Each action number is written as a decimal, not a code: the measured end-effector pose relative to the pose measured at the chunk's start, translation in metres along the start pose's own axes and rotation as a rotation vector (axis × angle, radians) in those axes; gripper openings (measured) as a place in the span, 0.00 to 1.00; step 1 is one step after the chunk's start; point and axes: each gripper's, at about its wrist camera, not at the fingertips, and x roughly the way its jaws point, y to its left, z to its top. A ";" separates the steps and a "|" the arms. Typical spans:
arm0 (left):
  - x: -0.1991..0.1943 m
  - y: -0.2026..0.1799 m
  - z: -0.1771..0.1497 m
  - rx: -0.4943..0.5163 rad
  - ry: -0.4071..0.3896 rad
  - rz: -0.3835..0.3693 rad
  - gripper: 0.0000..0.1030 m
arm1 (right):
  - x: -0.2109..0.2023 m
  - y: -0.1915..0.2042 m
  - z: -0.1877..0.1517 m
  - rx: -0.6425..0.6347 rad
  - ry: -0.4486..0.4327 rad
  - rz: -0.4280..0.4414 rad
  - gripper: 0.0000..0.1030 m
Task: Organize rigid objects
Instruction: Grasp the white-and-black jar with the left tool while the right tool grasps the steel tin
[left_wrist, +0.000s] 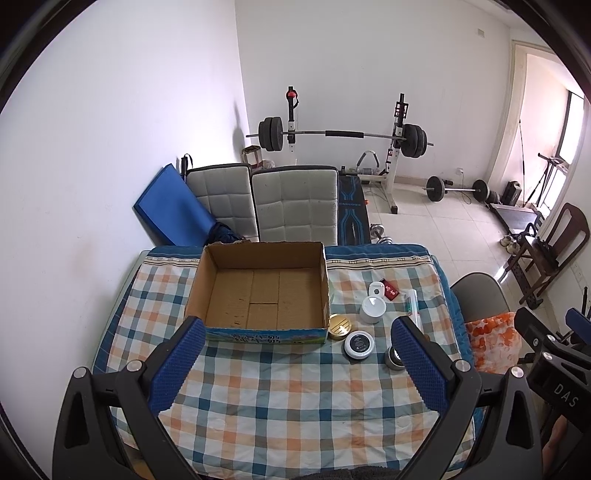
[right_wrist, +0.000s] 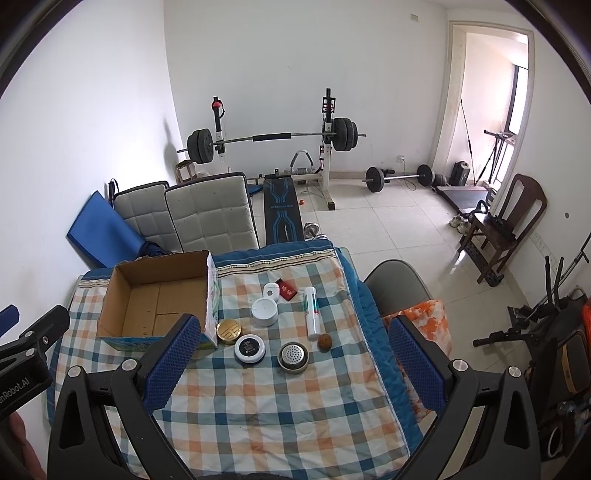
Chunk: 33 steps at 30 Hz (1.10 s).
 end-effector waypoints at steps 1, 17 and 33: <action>0.007 -0.001 0.003 0.001 0.007 0.003 1.00 | 0.006 -0.003 0.002 0.008 0.011 -0.011 1.00; 0.242 -0.085 0.003 0.093 0.380 -0.001 1.00 | 0.294 -0.044 -0.014 0.017 0.506 0.063 1.00; 0.365 -0.101 -0.102 0.083 0.695 0.095 1.00 | 0.474 -0.008 -0.142 0.120 0.935 0.108 0.74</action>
